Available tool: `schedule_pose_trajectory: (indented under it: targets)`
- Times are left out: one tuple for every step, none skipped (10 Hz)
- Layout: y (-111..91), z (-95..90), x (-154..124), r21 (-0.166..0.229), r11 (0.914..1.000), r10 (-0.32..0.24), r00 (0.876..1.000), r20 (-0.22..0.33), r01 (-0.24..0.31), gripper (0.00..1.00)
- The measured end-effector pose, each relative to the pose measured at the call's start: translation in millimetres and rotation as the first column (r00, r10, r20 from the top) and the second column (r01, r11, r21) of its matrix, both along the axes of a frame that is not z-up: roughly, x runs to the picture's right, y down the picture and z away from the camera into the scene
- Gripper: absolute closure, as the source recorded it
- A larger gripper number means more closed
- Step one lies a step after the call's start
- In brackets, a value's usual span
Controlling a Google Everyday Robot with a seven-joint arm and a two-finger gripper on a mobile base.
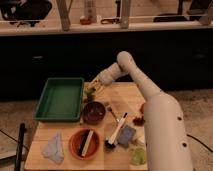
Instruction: Place pepper in metal cup
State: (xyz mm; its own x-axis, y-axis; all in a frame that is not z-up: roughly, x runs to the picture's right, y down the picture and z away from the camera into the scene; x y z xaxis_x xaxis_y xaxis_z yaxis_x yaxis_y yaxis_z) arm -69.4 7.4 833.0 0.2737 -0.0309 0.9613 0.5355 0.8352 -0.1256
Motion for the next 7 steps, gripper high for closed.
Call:
schedule_pose_trajectory:
  targets:
    - [0.5, 0.2, -2.9, -0.009, 0.9999, 0.007, 1.0, 0.006, -0.007, 1.0]
    - [-0.8, 0.6, -5.4, -0.019, 0.9996, 0.022, 1.0, 0.014, -0.021, 1.0]
    - [0.1, 1.5, -5.5, -0.038, 0.9987, 0.035, 0.999, 0.029, -0.034, 1.0]
    - [0.0, 1.7, -5.4, -0.051, 0.9979, 0.043, 0.998, 0.037, -0.041, 1.0]
    - [1.3, 2.5, -6.7, -0.065, 0.9969, 0.048, 0.998, 0.043, -0.045, 1.0]
    - [1.9, 3.0, -8.9, -0.075, 0.9961, 0.051, 0.998, 0.048, -0.047, 1.0]
    - [2.9, 3.7, -10.1, -0.086, 0.9951, 0.054, 0.997, 0.049, -0.049, 1.0]
